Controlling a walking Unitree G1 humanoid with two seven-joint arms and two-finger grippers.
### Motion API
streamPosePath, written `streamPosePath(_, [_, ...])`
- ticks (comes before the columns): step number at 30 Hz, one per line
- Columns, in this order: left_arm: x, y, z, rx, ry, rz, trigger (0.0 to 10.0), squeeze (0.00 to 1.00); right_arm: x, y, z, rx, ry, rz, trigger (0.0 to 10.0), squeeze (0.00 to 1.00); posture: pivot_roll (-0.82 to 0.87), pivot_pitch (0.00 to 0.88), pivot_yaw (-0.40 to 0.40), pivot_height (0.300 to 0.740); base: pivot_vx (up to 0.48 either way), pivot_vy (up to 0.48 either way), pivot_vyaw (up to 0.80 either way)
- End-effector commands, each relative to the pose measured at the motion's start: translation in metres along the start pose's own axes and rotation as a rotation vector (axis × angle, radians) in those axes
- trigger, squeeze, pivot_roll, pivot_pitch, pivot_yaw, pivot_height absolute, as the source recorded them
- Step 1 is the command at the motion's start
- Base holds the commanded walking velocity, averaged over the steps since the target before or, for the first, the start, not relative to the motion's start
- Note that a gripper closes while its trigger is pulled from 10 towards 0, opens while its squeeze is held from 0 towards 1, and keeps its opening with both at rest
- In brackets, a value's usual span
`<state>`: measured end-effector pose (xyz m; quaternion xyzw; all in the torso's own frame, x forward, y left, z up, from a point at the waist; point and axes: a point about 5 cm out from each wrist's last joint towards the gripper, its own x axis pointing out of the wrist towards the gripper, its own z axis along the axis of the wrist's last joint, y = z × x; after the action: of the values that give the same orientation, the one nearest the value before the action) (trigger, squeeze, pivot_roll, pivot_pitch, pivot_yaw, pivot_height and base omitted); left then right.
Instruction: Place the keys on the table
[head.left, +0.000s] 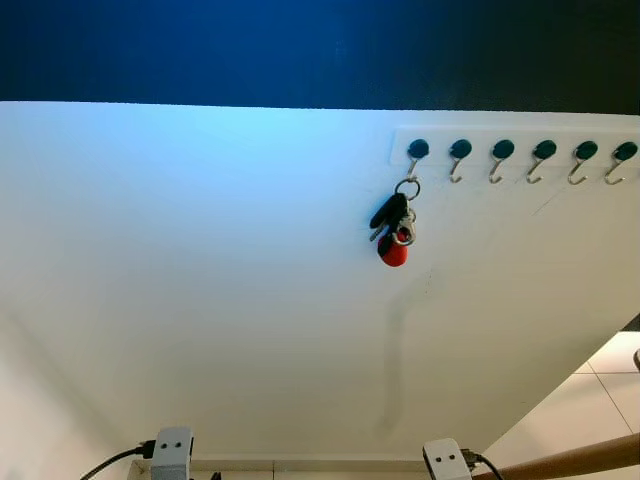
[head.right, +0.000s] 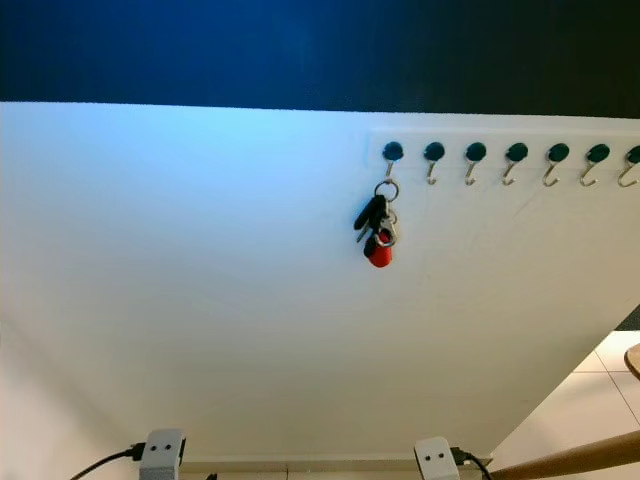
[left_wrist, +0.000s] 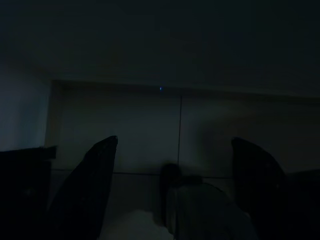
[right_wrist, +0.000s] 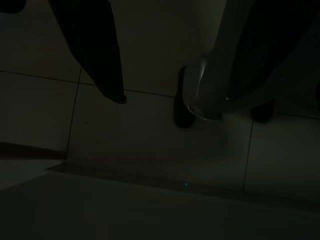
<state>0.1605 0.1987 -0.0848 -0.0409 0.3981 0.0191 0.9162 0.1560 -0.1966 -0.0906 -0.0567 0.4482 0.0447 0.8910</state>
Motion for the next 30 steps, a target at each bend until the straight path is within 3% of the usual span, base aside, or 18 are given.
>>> streamPosePath(1, [-0.001, 0.003, -0.001, 0.018, 0.003, 0.003, 10.0, 0.0, -0.001, 0.0, -0.003, 0.001, 0.007, -0.004, 10.0, 0.0, 0.0, 0.037, -0.015, 0.74, 0.0, 0.0, 0.0])
streamPosePath(11, [0.001, 0.001, 0.004, 0.01, -0.014, -0.003, 10.0, 0.0, -0.001, 0.002, -0.007, 0.005, 0.021, -0.005, 10.0, 0.0, 0.0, 0.042, -0.008, 0.74, 0.0, 0.0, 0.0])
streamPosePath(30, [0.004, -0.006, 0.011, 0.028, -0.032, -0.025, 10.0, 0.0, -0.002, 0.003, -0.01, 0.008, 0.03, -0.006, 10.0, 0.0, 0.0, 0.047, -0.009, 0.74, -0.339, 0.0, 0.0])
